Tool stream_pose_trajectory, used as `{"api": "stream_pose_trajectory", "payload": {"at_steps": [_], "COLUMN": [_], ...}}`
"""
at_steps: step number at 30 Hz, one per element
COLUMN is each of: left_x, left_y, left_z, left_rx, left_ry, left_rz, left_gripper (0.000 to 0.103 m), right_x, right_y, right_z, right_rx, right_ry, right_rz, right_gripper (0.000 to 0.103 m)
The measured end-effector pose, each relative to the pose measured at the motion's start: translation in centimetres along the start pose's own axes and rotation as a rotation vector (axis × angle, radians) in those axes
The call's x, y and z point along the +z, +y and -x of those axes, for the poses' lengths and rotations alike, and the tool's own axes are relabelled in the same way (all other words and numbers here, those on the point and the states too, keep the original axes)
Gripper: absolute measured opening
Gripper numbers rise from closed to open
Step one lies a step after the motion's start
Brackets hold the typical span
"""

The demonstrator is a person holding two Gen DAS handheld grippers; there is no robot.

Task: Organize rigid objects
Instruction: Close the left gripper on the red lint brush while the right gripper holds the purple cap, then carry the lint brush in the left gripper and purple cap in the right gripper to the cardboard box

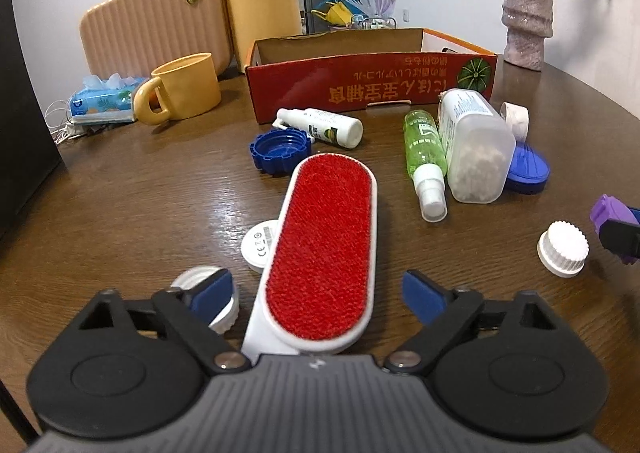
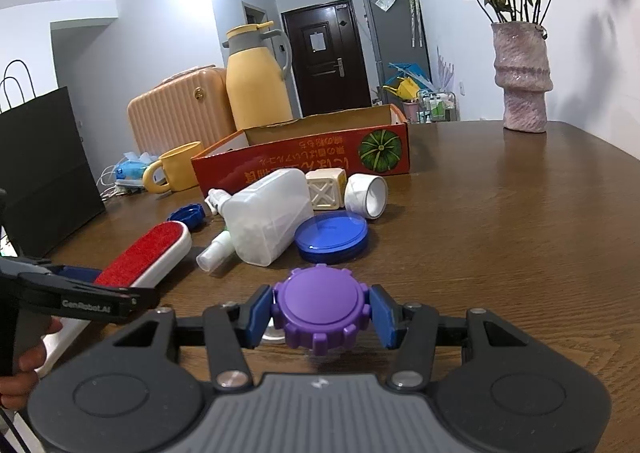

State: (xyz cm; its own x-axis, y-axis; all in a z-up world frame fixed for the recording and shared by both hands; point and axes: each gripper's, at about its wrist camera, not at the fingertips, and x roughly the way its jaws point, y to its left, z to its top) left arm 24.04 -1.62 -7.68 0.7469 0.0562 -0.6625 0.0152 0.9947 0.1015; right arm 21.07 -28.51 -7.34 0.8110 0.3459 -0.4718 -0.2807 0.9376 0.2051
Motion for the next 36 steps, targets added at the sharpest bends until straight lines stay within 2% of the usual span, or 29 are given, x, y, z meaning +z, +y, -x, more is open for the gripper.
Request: {"api": "stream_pose_trajectory", "payload": {"at_steps": [1,3,6,18,23,36], "left_x": [0.0,0.0,-0.1,0.2,0.7,5.0], "left_y": [0.0,0.1,0.1,0.9,1.1,1.6], "left_z": [0.0,0.0,0.1,1.2,2.4,5.2], "left_rx": [0.0,-0.014,-0.033,-0.043,-0.038,-0.019], "left_ry": [-0.001,-0.002,-0.009,-0.019,-0.05,-0.15], "left_rz": [0.0,0.008,0.012,0.052,0.054,0.075], "left_gripper": [0.084,0.071,0.058,0.057,0.057,0.057], "right_x": [0.0,-0.1,0.0,0.2,0.6,3.2], "right_y": [0.1,0.3,0.6,1.3,1.7,2.0], "right_z": [-0.1,-0.1,-0.3,0.2,0.7,1.0], "right_rx": [0.008,0.018,0.026,0.036,0.04,0.028], "right_ry": [0.001,0.002,0.004,-0.009,-0.025,-0.092], "right_rz": [0.004,0.009,0.013,0.025,0.029,0.033], "right_gripper": [0.051,0.051,0.051,0.051,0.051,0.051]}}
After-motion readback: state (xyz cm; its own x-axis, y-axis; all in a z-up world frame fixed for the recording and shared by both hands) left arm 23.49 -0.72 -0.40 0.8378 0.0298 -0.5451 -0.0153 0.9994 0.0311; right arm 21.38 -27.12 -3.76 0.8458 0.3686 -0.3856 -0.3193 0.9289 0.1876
